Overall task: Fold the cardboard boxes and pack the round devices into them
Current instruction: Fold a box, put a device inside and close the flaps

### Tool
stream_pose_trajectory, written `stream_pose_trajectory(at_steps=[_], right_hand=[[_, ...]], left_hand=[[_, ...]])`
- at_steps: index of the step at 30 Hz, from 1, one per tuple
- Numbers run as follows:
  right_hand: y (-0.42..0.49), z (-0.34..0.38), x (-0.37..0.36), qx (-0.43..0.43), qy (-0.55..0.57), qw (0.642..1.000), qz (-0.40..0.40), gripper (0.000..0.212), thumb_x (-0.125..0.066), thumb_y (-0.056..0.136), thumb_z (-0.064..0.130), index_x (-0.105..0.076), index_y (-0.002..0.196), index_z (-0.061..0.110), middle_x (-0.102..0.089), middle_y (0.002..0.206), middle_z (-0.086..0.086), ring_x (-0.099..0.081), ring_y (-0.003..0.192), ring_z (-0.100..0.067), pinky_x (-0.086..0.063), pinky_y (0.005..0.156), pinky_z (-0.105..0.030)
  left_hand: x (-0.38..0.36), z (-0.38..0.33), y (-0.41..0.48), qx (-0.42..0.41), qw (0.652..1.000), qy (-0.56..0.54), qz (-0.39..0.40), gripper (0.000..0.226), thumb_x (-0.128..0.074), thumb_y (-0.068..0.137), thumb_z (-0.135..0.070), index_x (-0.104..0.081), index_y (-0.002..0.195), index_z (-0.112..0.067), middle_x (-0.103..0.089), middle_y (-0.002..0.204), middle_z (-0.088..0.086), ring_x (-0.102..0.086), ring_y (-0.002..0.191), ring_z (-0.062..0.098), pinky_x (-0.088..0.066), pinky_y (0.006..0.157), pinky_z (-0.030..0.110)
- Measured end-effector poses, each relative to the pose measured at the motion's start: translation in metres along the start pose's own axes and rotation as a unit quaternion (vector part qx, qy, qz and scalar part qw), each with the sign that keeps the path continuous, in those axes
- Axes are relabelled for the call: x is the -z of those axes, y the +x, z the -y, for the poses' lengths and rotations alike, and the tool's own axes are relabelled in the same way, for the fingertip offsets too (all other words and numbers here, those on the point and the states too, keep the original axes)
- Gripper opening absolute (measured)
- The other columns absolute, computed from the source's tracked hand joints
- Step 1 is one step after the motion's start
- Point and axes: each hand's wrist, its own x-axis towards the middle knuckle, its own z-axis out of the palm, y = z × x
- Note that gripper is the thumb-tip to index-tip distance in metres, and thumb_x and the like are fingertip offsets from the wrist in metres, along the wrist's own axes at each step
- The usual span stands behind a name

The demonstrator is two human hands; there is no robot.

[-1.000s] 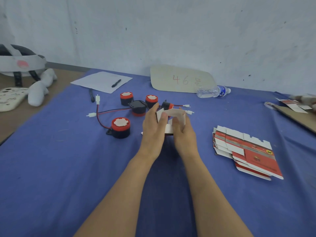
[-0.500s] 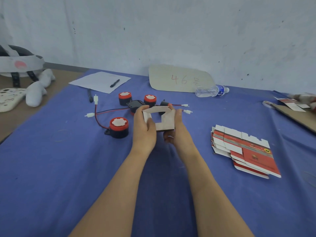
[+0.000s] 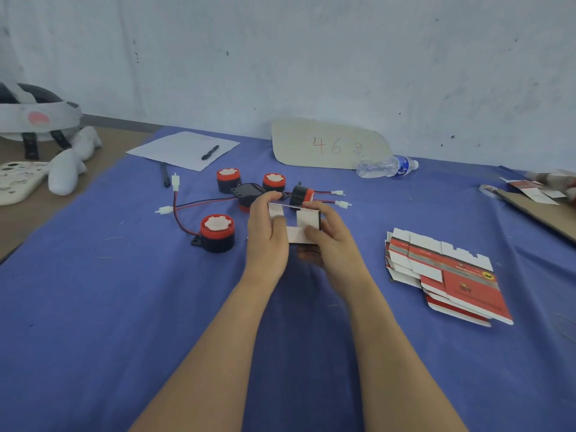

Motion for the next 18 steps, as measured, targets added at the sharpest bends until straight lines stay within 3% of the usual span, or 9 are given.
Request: stream_pose_trajectory(at_steps=[2, 4, 6, 9, 12, 18], right_hand=[[-0.002, 0.002, 0.003, -0.046, 0.036, 0.997, 0.053, 0.016, -0.051, 0.098, 0.032, -0.061, 0.109, 0.036, -0.061, 0.114, -0.007, -0.067, 0.083, -0.02, -0.055, 0.069, -0.029], [-0.001, 0.003, 0.006, -0.086, 0.064, 0.992, 0.068, 0.04, -0.051, 0.085, 0.063, -0.062, 0.111, 0.035, -0.066, 0.116, -0.004, -0.069, 0.094, -0.024, -0.057, 0.075, -0.035], [0.001, 0.003, 0.007, -0.101, 0.092, 0.988, 0.071, 0.048, -0.049, 0.078, 0.071, -0.065, 0.107, 0.036, -0.069, 0.111, 0.0, -0.069, 0.097, -0.023, -0.057, 0.078, -0.037], [0.001, 0.002, 0.007, -0.075, 0.059, 0.993, 0.064, 0.026, -0.058, 0.091, 0.046, -0.058, 0.115, 0.035, -0.065, 0.114, -0.005, -0.07, 0.093, -0.022, -0.057, 0.078, -0.033], [0.002, -0.002, 0.002, -0.017, -0.009, 1.0, 0.001, 0.03, -0.06, 0.093, 0.019, -0.051, 0.119, 0.029, -0.064, 0.113, -0.012, -0.07, 0.077, -0.017, -0.056, 0.066, -0.027], [0.001, -0.004, -0.004, 0.05, -0.103, 0.987, -0.112, 0.028, -0.062, 0.092, 0.018, -0.049, 0.115, 0.029, -0.064, 0.095, -0.003, -0.066, 0.056, -0.013, -0.053, 0.05, -0.024]], left_hand=[[0.003, 0.0, 0.001, 0.008, 1.0, -0.005, 0.0, 0.032, -0.036, 0.1, -0.005, -0.048, 0.128, -0.015, -0.049, 0.13, -0.001, -0.046, 0.123, 0.017, -0.04, 0.106, 0.035], [0.004, -0.002, 0.001, 0.013, 1.0, -0.014, 0.003, 0.032, -0.037, 0.1, -0.006, -0.05, 0.127, -0.016, -0.051, 0.13, -0.001, -0.047, 0.123, 0.017, -0.04, 0.105, 0.032], [0.004, -0.003, 0.0, 0.022, 0.999, -0.023, 0.01, 0.032, -0.037, 0.1, -0.006, -0.051, 0.126, -0.017, -0.051, 0.13, 0.0, -0.047, 0.123, 0.018, -0.041, 0.105, 0.036], [0.004, -0.007, 0.002, 0.066, 0.993, -0.092, 0.019, 0.032, -0.033, 0.1, -0.01, -0.055, 0.118, -0.025, -0.054, 0.123, 0.001, -0.053, 0.112, 0.017, -0.048, 0.092, 0.028], [0.003, -0.011, 0.001, 0.086, 0.989, -0.12, 0.026, 0.031, -0.032, 0.102, -0.022, -0.059, 0.102, -0.038, -0.058, 0.107, -0.007, -0.056, 0.094, 0.01, -0.048, 0.069, 0.013], [-0.001, -0.008, -0.003, 0.061, 0.991, -0.109, 0.046, 0.024, -0.035, 0.091, -0.03, -0.057, 0.099, -0.037, -0.059, 0.122, 0.0, -0.055, 0.113, 0.021, -0.048, 0.094, 0.038]])
